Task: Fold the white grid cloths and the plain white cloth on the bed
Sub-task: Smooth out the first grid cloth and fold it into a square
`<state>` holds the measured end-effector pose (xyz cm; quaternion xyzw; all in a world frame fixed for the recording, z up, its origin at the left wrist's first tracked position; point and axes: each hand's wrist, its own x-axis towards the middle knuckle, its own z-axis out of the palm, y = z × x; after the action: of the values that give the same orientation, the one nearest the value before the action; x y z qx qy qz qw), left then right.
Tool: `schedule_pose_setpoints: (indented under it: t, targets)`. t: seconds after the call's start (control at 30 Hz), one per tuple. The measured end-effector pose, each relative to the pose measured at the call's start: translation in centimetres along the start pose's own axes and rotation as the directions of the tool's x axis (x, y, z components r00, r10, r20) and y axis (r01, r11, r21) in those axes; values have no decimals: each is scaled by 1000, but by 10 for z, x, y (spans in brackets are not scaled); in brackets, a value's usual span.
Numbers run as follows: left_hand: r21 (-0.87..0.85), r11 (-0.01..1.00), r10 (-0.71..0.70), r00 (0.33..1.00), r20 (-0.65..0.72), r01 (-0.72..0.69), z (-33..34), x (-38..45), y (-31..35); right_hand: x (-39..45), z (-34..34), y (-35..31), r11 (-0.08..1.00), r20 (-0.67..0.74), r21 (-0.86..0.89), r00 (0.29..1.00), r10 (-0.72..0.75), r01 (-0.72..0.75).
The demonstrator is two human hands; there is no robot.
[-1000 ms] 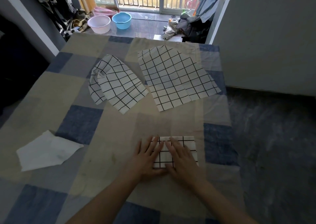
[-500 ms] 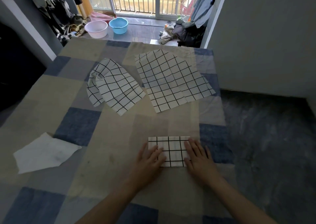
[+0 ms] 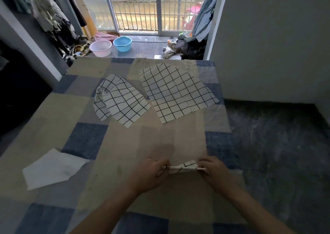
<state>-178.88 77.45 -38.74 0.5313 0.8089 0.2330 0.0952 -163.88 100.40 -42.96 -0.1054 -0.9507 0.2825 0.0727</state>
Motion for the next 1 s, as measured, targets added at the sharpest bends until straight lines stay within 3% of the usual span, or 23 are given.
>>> schedule_pose_setpoints:
  t: [0.07, 0.13, 0.17, 0.23, 0.33, 0.4, 0.47, 0.5, 0.57, 0.63, 0.73, 0.8, 0.87, 1.0]
  targets:
    - [-79, 994, -73, 996, 41, 76, -3, -5, 5, -7, -17, -3, 972, -16, 219, 995, 94, -88]
    - [-268, 938, -192, 973, 127, 220, -1, -9, 20, -12, -42, -7, 862, 54, 460, 976, 212, -212]
    - [-410, 856, -266, 948, 174, 316, 2, -11, 30, -11, -56, -9, 809, 89, 534, 968, 234, -245]
    - [-654, 596, -392, 880, 269, 466, 14, -13, 46, -6, -83, -12, 737, 145, 602, 950, 277, -307]
    - [-751, 283, -507, 757, 411, 597, 41, -17, 61, 4, -103, -9, 733, 308, 471, 870, 386, -492]
    - [-757, 185, -566, 698, 439, 627, 56, -17, 71, 2, -102, 0, 651, 524, 364, 724, 448, -666]
    - [-770, 123, -634, 646, 425, 627, 65, -17, 80, -3, -94, 9, 567, 633, 294, 601, 488, -770]
    - [-763, 104, -657, 620, 429, 638, 68, -16, 83, -5, -88, 13, 589, 616, 229, 583, 529, -775]
    - [-724, 64, -650, 580, 491, 686, 72, -17, 84, -3, -76, 17, 673, 447, 113, 642, 623, -731]
    - [-629, 98, -606, 548, 577, 771, 74, -19, 82, 3, -67, 12, 732, 237, 122, 735, 635, -671]
    - [-552, 226, -584, 565, 583, 803, 75, -21, 82, 14, -57, -3, 787, 85, 213, 813, 576, -579]
    - [-502, 309, -597, 576, 558, 807, 75, -21, 83, 18, -49, -7, 811, 79, 196, 833, 548, -552]
    - [-397, 456, -610, 604, 512, 797, 76, -23, 81, 18, -44, -7, 826, 121, 130, 836, 536, -549]
    - [-238, 647, -615, 680, 398, 724, 81, -25, 75, 17, -36, -1, 796, 221, 42, 783, 582, -603]
